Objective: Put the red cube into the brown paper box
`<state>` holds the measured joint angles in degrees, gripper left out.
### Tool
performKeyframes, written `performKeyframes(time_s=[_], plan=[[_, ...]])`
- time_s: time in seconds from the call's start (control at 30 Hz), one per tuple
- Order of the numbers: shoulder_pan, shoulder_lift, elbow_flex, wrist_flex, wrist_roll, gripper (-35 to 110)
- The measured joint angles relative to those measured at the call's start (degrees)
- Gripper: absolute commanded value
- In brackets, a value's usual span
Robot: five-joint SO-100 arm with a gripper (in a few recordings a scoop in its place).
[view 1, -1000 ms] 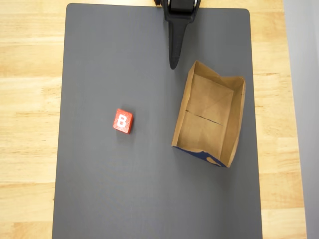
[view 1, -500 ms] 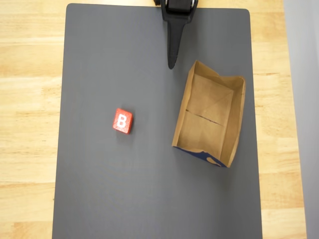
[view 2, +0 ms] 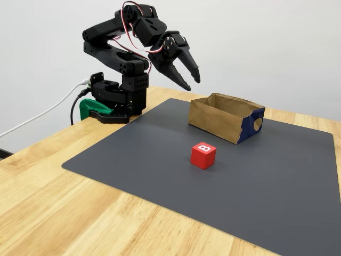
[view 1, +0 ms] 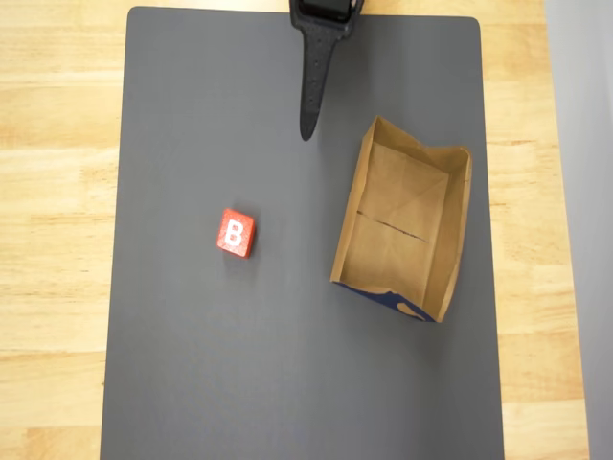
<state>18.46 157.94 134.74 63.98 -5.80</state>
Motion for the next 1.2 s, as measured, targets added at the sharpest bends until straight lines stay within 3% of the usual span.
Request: performKeyframes(time_s=[0.43,1.2], plan=[[8.35,-41.22,-23.47,0.0,-3.52,17],[11.34,-72.95,-40.69,-1.49,-8.79,27]])
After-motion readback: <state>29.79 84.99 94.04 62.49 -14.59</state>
